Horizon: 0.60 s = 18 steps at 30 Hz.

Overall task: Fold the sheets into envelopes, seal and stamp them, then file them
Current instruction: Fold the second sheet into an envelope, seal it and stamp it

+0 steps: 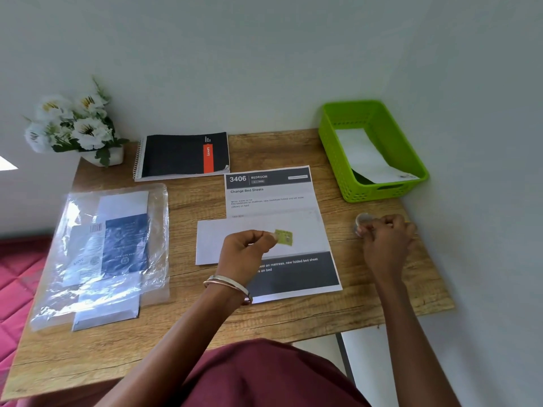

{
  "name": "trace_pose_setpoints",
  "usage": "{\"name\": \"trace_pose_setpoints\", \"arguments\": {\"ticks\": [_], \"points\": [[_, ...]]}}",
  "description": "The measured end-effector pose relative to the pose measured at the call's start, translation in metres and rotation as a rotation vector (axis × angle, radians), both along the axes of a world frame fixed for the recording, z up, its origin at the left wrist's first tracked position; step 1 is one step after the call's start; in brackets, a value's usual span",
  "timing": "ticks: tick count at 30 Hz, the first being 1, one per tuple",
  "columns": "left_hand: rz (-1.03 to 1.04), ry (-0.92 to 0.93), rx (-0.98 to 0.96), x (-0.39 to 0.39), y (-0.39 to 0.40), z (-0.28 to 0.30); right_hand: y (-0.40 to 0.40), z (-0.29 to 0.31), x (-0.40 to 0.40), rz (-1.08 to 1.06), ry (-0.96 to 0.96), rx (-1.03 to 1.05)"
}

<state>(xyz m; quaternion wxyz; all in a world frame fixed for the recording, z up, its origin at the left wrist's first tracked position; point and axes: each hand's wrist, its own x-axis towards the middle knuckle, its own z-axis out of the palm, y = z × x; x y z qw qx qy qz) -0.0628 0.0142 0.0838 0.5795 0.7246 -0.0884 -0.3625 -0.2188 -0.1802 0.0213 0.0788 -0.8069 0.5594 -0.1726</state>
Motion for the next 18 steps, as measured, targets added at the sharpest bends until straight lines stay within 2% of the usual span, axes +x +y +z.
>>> {"name": "trace_pose_setpoints", "arguments": {"ticks": [3, 6, 9, 12, 14, 16, 18], "points": [[0.038, 0.082, 0.005, 0.001, 0.001, -0.001, 0.001, -0.002, 0.004, -0.027, 0.042, 0.004], [0.059, 0.054, 0.008, 0.002, 0.0, 0.0, 0.011, 0.005, 0.006, 0.003, 0.028, -0.057], [0.067, 0.013, 0.009, 0.002, -0.003, 0.0, 0.028, 0.015, 0.013, 0.172, -0.137, -0.036], [0.071, -0.023, 0.03, 0.003, -0.006, -0.002, 0.052, 0.033, 0.025, 0.362, -0.559, 0.435], [0.071, -0.049, 0.045, 0.003, -0.01, -0.003, 0.067, 0.044, 0.035, 0.403, -0.711, 0.676], [0.076, -0.081, 0.053, 0.004, -0.013, -0.003, 0.076, 0.047, 0.043, 0.444, -0.787, 0.795], [0.081, -0.095, 0.054, 0.005, -0.015, -0.004, 0.081, 0.046, 0.05, 0.441, -0.808, 0.816]]}}
